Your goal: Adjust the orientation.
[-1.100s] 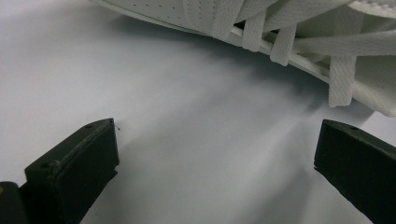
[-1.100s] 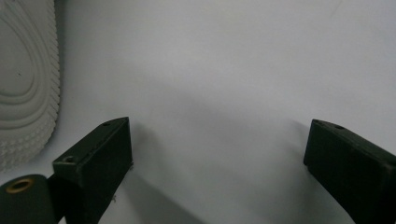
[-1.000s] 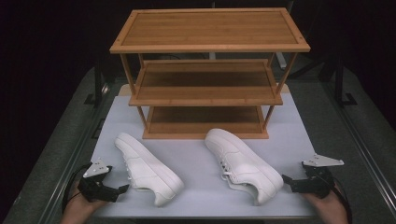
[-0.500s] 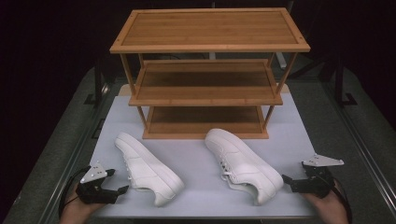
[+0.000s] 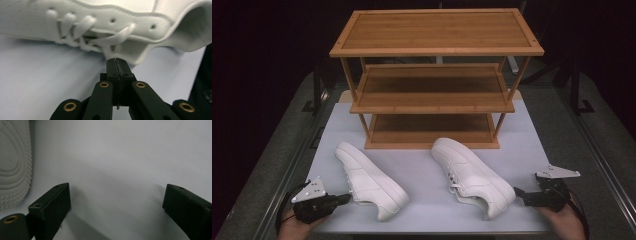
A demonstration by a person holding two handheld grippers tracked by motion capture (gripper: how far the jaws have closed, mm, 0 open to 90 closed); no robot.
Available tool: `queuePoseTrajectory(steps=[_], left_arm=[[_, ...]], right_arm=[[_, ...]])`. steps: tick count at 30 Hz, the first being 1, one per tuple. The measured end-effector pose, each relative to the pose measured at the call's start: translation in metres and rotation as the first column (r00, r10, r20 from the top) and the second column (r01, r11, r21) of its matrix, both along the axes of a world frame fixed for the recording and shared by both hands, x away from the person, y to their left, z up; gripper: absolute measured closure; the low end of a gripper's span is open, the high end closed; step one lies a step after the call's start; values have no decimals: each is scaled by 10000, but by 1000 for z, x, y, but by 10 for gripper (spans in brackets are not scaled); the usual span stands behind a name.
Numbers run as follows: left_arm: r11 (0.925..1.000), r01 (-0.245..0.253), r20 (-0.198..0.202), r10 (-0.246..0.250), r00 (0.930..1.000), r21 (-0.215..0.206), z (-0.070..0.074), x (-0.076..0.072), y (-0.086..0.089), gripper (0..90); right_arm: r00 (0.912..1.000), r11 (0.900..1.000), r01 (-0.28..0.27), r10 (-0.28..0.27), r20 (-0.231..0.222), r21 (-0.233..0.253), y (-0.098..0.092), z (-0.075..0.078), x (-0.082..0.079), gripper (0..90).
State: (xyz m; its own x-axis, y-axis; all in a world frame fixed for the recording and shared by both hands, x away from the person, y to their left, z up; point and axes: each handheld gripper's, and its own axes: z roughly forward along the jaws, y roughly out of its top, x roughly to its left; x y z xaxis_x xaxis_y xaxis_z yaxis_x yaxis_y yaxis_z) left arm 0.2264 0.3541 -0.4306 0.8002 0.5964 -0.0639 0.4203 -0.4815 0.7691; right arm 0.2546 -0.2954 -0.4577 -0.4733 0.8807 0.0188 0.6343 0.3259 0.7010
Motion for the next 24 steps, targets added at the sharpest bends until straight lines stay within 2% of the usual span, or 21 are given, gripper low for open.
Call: queuePoseTrajectory(steps=[4, 5, 8, 10, 13, 17, 24], left_arm=[[9996, 136, -30, -137, 9999, -248, 0, 0, -4, 900], [9983, 297, -34, -299, 9995, -499, 0, 1, -5, 900], [9977, 369, 24, -368, 9993, -571, 2, 2, -9, 900], [9974, 456, 295, -440, 9986, -557, 6, 3, -14, 900], [9956, 499, 388, -470, 9981, -788, 9, 4, -18, 900], [9966, 605, 492, -578, 9971, -556, 11, 7, -24, 900], [9948, 679, 870, -612, 9943, -757, 18, 13, -33, 900]], right_arm=[[10000, 10000, -9, 9, 3, -20, 0, 0, 0, 71], [10000, 10000, -8, 8, 2, -22, 0, 0, 0, 72], [10000, 10000, -9, 9, 3, -21, 0, 0, 0, 72], [10000, 10000, -6, 6, 9, -16, 0, 0, 0, 72], [10000, 10000, -7, 7, 0, -24, 0, 0, 0, 71], [10000, 10000, -7, 7, 4, -24, 0, 0, 0, 72], [10000, 10000, -4, 4, 16, -15, 0, 0, 0, 71]])
